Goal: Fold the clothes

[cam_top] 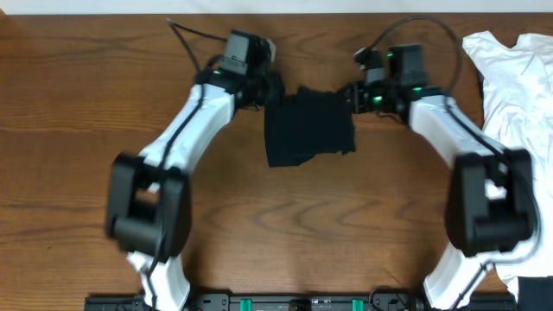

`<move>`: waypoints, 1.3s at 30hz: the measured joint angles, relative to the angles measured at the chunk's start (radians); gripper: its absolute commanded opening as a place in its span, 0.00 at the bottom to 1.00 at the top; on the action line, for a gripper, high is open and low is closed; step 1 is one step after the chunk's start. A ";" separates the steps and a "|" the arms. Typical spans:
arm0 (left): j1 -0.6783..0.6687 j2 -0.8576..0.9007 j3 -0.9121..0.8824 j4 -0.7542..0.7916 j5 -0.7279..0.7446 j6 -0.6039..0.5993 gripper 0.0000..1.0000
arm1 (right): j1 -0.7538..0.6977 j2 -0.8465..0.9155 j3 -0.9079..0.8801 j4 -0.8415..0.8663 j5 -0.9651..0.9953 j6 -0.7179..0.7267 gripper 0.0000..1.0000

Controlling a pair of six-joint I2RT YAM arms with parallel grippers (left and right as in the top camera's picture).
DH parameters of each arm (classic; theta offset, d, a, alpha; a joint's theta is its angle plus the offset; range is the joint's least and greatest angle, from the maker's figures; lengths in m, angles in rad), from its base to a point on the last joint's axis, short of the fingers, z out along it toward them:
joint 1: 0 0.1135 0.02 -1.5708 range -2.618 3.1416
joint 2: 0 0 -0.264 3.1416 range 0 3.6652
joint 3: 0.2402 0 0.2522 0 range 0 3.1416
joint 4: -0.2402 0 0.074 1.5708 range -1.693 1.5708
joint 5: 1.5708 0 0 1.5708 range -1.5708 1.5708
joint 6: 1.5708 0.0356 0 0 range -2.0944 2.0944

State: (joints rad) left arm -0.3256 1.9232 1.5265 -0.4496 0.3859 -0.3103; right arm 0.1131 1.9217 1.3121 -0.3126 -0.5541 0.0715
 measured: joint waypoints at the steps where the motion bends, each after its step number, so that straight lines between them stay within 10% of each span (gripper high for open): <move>1: 0.000 -0.040 0.003 -0.023 0.000 -0.001 0.30 | -0.016 -0.039 0.005 -0.060 -0.003 0.010 0.20; 11: 0.000 -0.076 -0.001 -0.188 0.003 -0.006 0.06 | -0.065 -0.143 0.012 -0.380 -0.045 -0.093 0.01; 39: 0.000 0.229 -0.026 -0.171 0.035 -0.005 0.06 | -0.064 0.090 -0.238 -0.062 -0.205 -0.188 0.01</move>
State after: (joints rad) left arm -0.3256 2.1525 1.5002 -0.6209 0.4206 -0.3149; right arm 0.0486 2.0117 1.0744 -0.3748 -0.7593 -0.1169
